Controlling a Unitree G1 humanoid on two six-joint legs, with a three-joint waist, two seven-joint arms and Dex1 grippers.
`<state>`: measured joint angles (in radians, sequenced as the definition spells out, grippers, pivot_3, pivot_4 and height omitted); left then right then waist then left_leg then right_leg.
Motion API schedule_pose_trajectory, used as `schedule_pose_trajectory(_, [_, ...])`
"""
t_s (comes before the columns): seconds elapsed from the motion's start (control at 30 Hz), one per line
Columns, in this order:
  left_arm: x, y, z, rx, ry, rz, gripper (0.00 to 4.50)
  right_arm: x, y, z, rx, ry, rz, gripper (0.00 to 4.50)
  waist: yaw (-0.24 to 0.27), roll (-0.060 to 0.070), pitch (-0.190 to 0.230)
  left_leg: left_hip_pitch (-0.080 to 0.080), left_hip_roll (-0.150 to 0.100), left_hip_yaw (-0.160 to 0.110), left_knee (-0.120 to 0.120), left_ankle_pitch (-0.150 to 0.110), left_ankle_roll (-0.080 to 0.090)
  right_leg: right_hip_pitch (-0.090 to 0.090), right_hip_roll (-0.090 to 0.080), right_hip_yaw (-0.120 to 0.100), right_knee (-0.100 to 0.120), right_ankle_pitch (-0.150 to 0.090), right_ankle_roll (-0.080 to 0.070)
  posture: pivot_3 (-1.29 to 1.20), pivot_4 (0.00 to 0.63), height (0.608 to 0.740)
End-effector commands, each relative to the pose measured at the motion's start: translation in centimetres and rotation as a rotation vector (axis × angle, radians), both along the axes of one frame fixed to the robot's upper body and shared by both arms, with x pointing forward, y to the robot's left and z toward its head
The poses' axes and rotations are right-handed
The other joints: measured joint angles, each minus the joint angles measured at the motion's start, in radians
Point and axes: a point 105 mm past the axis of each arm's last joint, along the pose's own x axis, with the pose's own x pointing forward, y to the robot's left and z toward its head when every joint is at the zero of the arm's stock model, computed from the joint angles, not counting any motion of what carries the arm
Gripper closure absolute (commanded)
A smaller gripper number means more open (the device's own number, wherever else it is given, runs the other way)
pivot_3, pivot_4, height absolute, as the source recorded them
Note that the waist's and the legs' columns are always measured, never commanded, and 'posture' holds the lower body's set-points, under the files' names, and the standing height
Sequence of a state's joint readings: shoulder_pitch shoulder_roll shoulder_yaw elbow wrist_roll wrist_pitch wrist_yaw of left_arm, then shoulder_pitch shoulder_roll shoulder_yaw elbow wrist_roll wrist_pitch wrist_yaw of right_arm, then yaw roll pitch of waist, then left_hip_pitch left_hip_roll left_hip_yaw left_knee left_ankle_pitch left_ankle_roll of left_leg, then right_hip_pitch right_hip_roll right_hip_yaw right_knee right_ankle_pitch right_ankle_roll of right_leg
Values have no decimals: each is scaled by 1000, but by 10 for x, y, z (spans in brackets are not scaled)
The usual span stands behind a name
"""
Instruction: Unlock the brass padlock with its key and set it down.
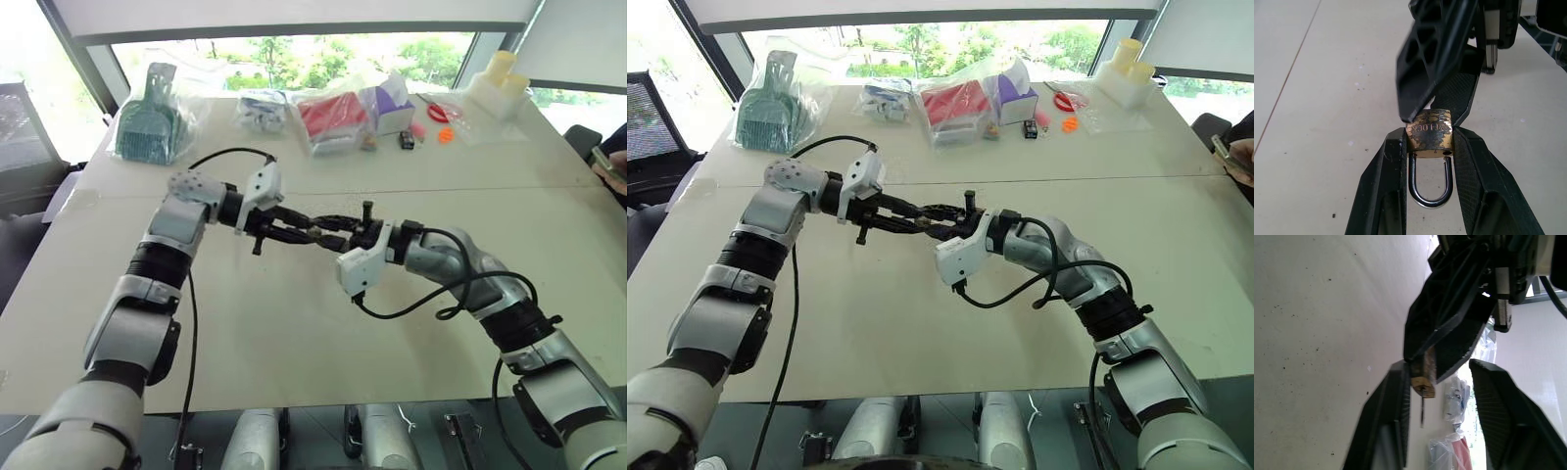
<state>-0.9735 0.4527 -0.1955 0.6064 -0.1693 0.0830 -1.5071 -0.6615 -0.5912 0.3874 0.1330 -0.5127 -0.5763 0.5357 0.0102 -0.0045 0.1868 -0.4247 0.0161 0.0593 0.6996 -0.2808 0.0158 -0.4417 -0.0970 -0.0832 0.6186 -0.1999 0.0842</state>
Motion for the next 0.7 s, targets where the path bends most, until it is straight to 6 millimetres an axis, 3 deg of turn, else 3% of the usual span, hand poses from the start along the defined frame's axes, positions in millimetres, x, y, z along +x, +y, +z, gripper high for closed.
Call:
schedule_pose_trajectory(0.03, [-2,-5,14,-19,-41,-27,3770,-4,6,19,51,-66,32,4390,0,0,0,0,0,0,0,0,0,0,0,0,0,0,0,0,150,740])
schedule_pose_trajectory(0.33, [0,-2,13,-23,-29,-4,3770,-3,7,19,50,-65,31,4460,-1,0,0,0,0,0,0,0,0,0,0,0,0,0,0,0,150,740])
schedule_pose_trajectory(0.6, [2,12,25,-56,-41,63,35,-2,4,16,53,-46,9,4500,-2,0,0,0,0,0,0,0,0,0,0,0,0,0,0,0,150,740])
schedule_pose_trajectory(0.7, [2,18,31,-77,-42,78,35,-1,3,15,55,-40,4,4500,-2,0,0,0,0,0,0,0,0,0,0,0,0,0,0,0,150,740])
